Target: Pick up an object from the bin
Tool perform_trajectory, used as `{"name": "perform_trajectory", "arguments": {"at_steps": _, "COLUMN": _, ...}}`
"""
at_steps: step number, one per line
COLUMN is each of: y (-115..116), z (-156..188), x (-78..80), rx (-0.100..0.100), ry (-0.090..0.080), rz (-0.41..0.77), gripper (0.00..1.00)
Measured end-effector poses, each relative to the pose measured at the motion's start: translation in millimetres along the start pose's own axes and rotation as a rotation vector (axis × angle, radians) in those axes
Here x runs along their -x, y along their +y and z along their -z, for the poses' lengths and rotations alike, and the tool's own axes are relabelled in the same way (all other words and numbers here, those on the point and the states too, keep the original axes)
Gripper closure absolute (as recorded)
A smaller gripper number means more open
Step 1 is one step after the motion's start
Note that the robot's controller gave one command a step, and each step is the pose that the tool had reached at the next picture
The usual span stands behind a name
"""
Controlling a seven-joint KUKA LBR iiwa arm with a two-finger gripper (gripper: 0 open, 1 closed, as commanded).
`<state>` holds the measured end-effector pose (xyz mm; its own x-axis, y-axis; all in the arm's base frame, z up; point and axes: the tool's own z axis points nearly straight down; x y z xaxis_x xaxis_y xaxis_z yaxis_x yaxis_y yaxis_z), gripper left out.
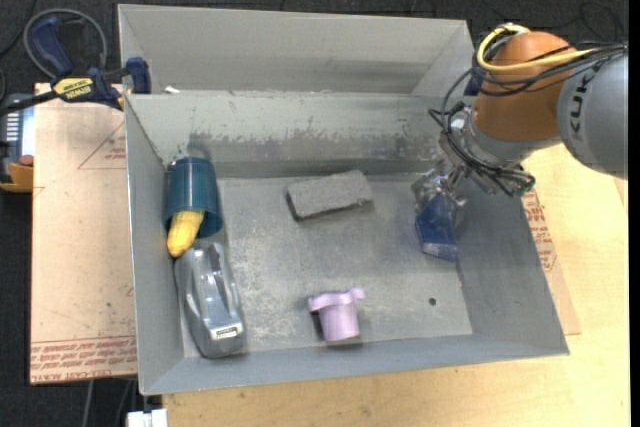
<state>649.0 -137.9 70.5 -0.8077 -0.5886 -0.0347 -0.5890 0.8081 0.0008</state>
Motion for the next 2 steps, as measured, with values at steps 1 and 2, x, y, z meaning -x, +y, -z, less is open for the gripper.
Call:
{"name": "perform_trajectory", "arguments": {"at_steps": 1, "y": -2, "z": 10, "x": -20.0, "rx": 0.002, "ry": -0.005, "rz": 0.055, "gripper": 1.0}}
{"name": "perform_trajectory", "arguments": {"at_steps": 2, "y": 0, "z": 22, "x": -19.6, "rx": 0.011, "ry": 0.002, "rz": 0.045, "gripper": 1.0}}
